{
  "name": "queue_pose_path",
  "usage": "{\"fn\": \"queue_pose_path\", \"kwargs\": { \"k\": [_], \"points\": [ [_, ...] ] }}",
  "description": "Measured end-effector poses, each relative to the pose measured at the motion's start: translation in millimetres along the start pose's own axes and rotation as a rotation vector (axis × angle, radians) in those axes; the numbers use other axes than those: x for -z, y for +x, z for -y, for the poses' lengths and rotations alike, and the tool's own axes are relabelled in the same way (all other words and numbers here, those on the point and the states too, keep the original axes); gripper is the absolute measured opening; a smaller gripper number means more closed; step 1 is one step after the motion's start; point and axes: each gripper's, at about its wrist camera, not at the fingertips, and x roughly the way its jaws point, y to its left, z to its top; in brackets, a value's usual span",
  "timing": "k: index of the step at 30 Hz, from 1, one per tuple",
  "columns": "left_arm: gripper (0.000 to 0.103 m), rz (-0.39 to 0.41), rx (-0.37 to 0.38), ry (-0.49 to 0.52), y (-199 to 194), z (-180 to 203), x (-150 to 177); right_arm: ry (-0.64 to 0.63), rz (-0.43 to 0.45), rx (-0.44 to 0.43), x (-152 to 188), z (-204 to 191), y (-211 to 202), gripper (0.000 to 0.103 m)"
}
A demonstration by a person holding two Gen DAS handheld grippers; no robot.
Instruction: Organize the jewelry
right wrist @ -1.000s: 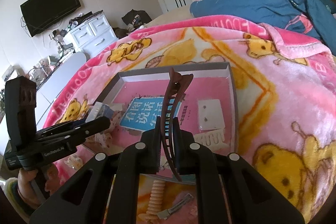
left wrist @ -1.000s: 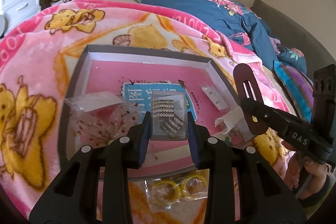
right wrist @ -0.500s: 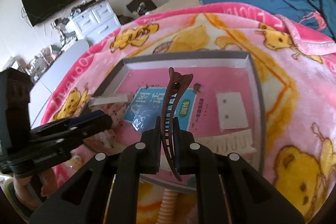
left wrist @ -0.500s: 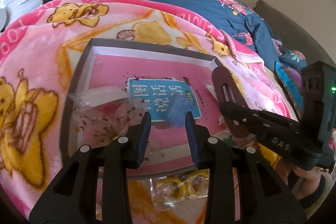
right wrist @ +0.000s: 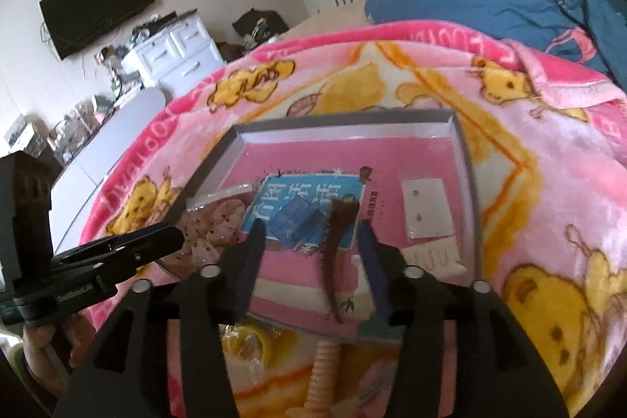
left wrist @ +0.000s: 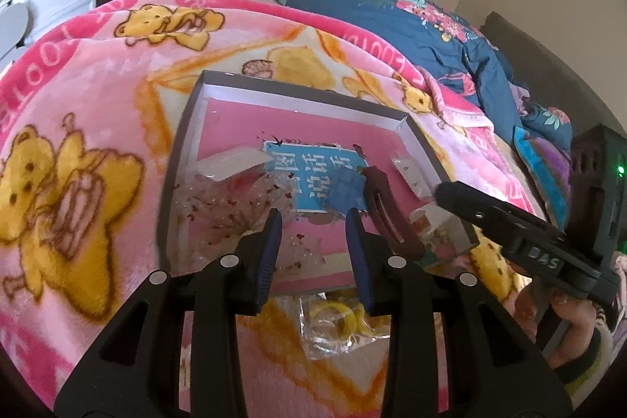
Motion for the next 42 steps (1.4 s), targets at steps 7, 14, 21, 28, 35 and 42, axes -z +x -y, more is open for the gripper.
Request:
{"fn": "queue_pose_path", "kwargs": {
  "k": [7, 14, 21, 28, 35, 42],
  "points": [
    [0.025, 0.03, 0.006, -0.013, -26, 0, -1, -0.03, 0.073, 0.007, 3, -11, -39, 0.072],
    [0.034, 0.069, 0.008, -0.02, -52, -1, 1, -0.052, 0.114, 0.011, 2, -22, -64, 0.083],
    [0.054, 0.115, -0.012, -0.06, -79, -9, 3, -0.083, 0.118, 0.035, 5, -34, -78, 0.086],
    [0.076, 0.15, -0.023, -0.097, -100, -18, 4, -0.059, 0.163, 0.038, 8, -35, -97, 0.094],
    [0.093, 0.17, -0.031, -0.101, -119, -20, 8, -0.054, 0.209, 0.035, 8, -35, -119, 0.097],
    [0.093, 0.195, -0.039, -0.084, -136, -15, 11, -0.059, 0.243, 0.032, 8, -38, -139, 0.097]
  ]
}}
